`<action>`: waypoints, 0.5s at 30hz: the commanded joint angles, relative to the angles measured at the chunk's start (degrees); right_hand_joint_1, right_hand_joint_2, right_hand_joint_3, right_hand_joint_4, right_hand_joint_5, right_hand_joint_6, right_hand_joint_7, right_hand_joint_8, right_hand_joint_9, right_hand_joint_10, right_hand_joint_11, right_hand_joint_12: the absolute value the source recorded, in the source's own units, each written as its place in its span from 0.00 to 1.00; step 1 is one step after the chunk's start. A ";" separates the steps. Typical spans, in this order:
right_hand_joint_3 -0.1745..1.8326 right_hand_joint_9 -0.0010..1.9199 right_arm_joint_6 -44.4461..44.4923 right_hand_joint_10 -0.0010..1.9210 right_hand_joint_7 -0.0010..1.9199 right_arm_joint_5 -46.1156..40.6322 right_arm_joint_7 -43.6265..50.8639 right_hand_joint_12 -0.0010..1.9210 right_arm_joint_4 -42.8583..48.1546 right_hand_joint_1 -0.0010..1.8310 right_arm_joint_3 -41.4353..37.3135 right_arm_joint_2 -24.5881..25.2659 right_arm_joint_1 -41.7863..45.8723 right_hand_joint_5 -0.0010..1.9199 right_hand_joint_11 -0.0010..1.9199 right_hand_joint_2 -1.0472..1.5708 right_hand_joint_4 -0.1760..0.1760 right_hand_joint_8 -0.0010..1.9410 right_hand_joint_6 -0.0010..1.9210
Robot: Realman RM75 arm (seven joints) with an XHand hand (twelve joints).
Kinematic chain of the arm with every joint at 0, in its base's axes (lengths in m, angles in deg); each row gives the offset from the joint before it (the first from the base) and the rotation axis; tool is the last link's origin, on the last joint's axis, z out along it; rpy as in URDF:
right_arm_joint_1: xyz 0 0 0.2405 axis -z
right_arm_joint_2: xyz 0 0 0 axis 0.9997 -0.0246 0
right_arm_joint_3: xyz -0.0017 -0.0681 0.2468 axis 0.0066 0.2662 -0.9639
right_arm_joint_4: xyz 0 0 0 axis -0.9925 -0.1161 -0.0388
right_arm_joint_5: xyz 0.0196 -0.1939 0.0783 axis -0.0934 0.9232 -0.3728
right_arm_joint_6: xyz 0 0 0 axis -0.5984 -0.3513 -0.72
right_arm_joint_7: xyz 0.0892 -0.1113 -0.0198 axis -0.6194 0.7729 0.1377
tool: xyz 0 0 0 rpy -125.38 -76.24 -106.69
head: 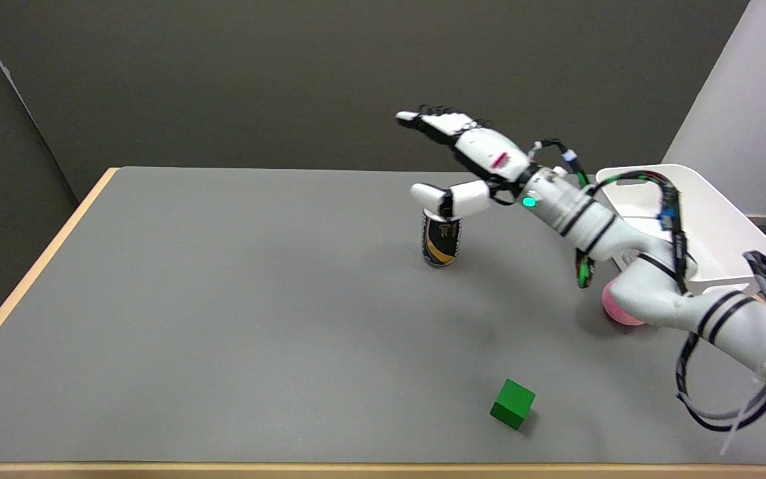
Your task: Pick up the black can.
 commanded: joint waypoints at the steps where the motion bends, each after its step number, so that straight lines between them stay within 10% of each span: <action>1: 0.57 0.02 -20.93 0.29 0.06 8.36 -0.07 0.49 5.51 0.18 11.84 2.70 -8.98 0.04 0.00 0.61 0.62 0.16 0.13; 15: 0.58 0.03 -27.39 0.29 0.09 8.27 0.02 0.50 10.11 0.17 9.59 -2.64 -4.10 0.05 0.00 0.62 0.66 0.16 0.21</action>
